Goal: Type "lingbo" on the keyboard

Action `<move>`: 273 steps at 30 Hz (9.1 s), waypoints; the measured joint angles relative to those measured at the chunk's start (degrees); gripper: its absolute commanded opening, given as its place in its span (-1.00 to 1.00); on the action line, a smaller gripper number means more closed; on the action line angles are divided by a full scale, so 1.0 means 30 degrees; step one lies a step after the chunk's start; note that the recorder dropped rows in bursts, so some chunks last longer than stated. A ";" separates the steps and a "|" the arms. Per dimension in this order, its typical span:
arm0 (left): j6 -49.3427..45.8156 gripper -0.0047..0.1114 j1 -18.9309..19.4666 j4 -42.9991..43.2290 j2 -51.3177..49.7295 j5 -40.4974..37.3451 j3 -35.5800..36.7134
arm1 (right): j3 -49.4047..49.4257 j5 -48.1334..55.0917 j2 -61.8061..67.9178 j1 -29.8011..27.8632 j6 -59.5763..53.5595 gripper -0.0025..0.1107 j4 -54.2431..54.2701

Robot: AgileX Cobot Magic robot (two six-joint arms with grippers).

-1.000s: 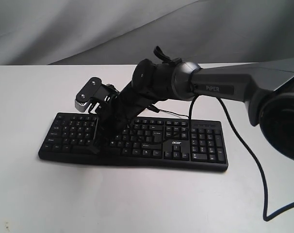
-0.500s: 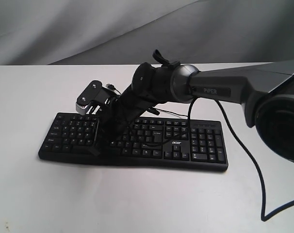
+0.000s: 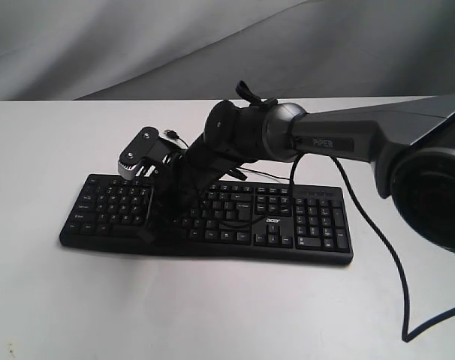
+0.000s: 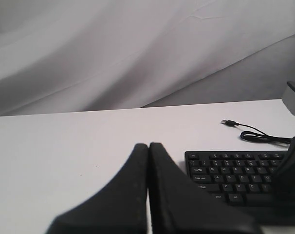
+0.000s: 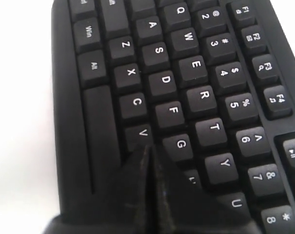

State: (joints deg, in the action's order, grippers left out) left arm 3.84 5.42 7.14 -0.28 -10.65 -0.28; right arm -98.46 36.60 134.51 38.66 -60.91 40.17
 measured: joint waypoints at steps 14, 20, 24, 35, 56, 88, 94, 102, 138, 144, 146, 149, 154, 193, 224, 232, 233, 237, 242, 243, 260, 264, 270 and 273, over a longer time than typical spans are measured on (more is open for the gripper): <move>0.0000 -0.91 0.0000 0.0000 0.0000 0.0000 0.0000 | 0.0336 0.0750 -0.1882 -0.1450 0.1879 -0.96 -0.3034; 0.0000 -0.91 0.0000 0.0000 0.0000 0.0000 0.0000 | 0.1399 0.0580 -0.1882 -0.1976 0.1841 -0.96 -0.2921; 0.0000 -0.91 0.0000 0.0000 0.0000 0.0000 0.0000 | 0.1661 0.0320 -0.1882 -0.2015 0.1624 -0.96 -0.2556; 0.0000 -0.91 0.0000 0.0000 0.0000 0.0000 0.0000 | 0.1743 0.0156 -0.1882 -0.2015 0.1386 -0.96 -0.2172; 0.0000 -0.91 0.0000 0.0000 0.0000 0.0000 0.0000 | 0.2869 -0.1724 -0.1882 -0.2015 -0.0202 -0.96 -0.0634; 0.0000 -0.91 0.0000 0.0000 0.0000 0.0000 0.0000 | 0.2999 -0.1199 -0.2843 -0.2015 -0.0613 -0.96 -0.0286; 0.0000 -0.91 0.0000 0.0000 0.0000 0.0000 0.0000 | 0.3122 -0.0530 -0.4252 -0.2015 -0.0441 -0.96 -0.0431; 0.0000 -0.91 0.0000 0.0000 0.0000 0.0000 0.0000 | 0.4123 -0.1118 -0.9886 -0.2015 0.0988 -0.96 -0.1304; 0.0000 -0.91 0.0000 0.0000 0.0000 0.0000 0.0000 | 1.7862 -1.1469 -3.2825 -0.2015 0.1846 -0.96 -0.1075; 0.0000 -0.91 0.0000 0.0000 0.0000 0.0000 0.0000 | 1.7862 -1.1811 -3.4444 -0.2015 0.3560 -0.96 -0.0745; 0.0000 -0.91 0.0000 0.0000 0.0000 0.0000 0.0000 | 1.8093 -1.1857 -3.4766 -0.2113 0.4110 -0.96 -0.0700; 0.0000 -0.91 0.0000 0.0000 0.0000 0.0000 0.0000 | 1.9041 -1.1857 -3.5548 -0.3095 0.5267 -0.96 -0.0652; 0.0000 -0.91 0.0000 0.0000 0.0000 0.0000 0.0000 | 2.2057 -1.2201 -3.8012 -0.6708 0.6563 -0.96 -0.0620; 0.0000 -0.91 0.0000 0.0000 0.0000 0.0000 0.0000 | 3.2752 -0.9897 -4.4763 -1.2549 1.7931 -0.96 -0.8167; 0.0000 -0.91 0.0000 0.0000 0.0000 0.0000 0.0000 | 3.2752 -0.5591 -4.4763 -1.4050 2.0643 -0.96 -1.2780; 0.0000 -0.91 0.0000 0.0000 0.0000 0.0000 0.0000 | 3.2752 -0.5551 -4.4763 -1.3830 2.0643 -0.96 -1.2780; 0.0000 -0.91 0.0000 0.0000 0.0000 0.0000 0.0000 | 3.2752 -0.5551 -4.4763 -1.3830 2.0643 -0.96 -1.2780; 0.0000 -0.91 0.0000 0.0000 0.0000 0.0000 0.0000 | 3.2752 -0.5551 -4.4763 -1.3830 2.0643 -0.96 -1.2780; 0.0000 -0.91 0.0000 0.0000 0.0000 0.0000 0.0000 | 3.2752 -0.5551 -4.4763 -1.3830 2.0643 -0.96 -1.2780; 0.0000 -0.91 0.0000 0.0000 0.0000 0.0000 0.0000 | 3.2752 -0.5551 -4.4763 -1.3830 2.0643 -0.96 -1.2780; 0.0000 -0.91 0.0000 0.0000 0.0000 0.0000 0.0000 | 3.2752 -0.5551 -4.4763 -1.3830 2.0643 -0.96 -1.2780; 0.0000 -0.91 0.0000 0.0000 0.0000 0.0000 0.0000 | 3.2752 -0.5551 -4.4763 -1.3830 2.0643 -0.96 -1.2780; 0.0000 -0.91 0.0000 0.0000 0.0000 0.0000 0.0000 | 3.2752 -0.5551 -4.4763 -1.3830 2.0643 -0.96 -1.2780; 0.0000 -0.91 0.0000 0.0000 0.0000 0.0000 0.0000 | 3.2752 -0.5551 -4.4763 -1.3830 2.0643 -0.96 -1.2780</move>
State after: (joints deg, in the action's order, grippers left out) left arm 3.84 5.42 7.14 -0.28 -10.65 -0.28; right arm -0.20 19.95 0.22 -2.83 1.02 1.83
